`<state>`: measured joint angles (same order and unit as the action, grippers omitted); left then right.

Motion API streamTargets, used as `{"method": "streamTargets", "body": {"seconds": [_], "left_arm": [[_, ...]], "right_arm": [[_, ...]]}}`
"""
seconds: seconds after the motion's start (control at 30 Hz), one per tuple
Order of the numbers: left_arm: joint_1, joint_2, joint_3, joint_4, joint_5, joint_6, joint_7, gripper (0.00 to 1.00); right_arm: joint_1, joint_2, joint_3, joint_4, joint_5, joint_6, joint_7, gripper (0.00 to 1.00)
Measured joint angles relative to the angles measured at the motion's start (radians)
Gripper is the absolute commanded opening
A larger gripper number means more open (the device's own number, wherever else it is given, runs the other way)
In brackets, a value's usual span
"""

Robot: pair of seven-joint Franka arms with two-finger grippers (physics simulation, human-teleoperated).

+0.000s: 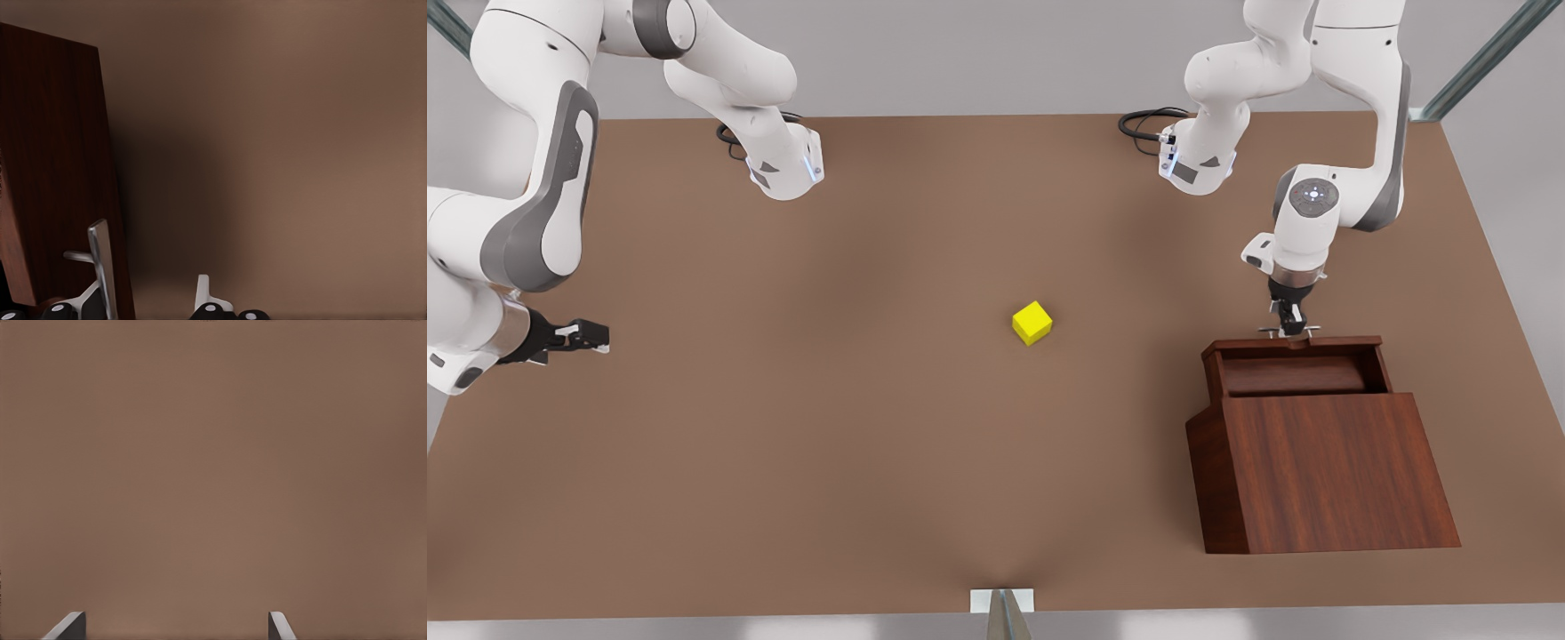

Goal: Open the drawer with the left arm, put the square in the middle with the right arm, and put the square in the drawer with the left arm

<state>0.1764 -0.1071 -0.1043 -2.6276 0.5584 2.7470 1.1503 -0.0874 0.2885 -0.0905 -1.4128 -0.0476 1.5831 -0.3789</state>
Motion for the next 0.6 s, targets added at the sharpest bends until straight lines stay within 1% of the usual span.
{"method": "streamTargets", "body": {"seconds": [0.3,0.6], "left_arm": [[-0.002,-0.008,0.0,-0.011,0.0,0.0,-0.001,0.71],[-0.018,-0.066,0.0,-0.009,0.0,-0.035,0.0,0.71]], "right_arm": [[-0.002,0.006,0.0,0.0,-0.002,0.0,0.0,1.0],[-0.005,0.023,-0.001,0.002,-0.006,0.008,0.0,1.0]]}}
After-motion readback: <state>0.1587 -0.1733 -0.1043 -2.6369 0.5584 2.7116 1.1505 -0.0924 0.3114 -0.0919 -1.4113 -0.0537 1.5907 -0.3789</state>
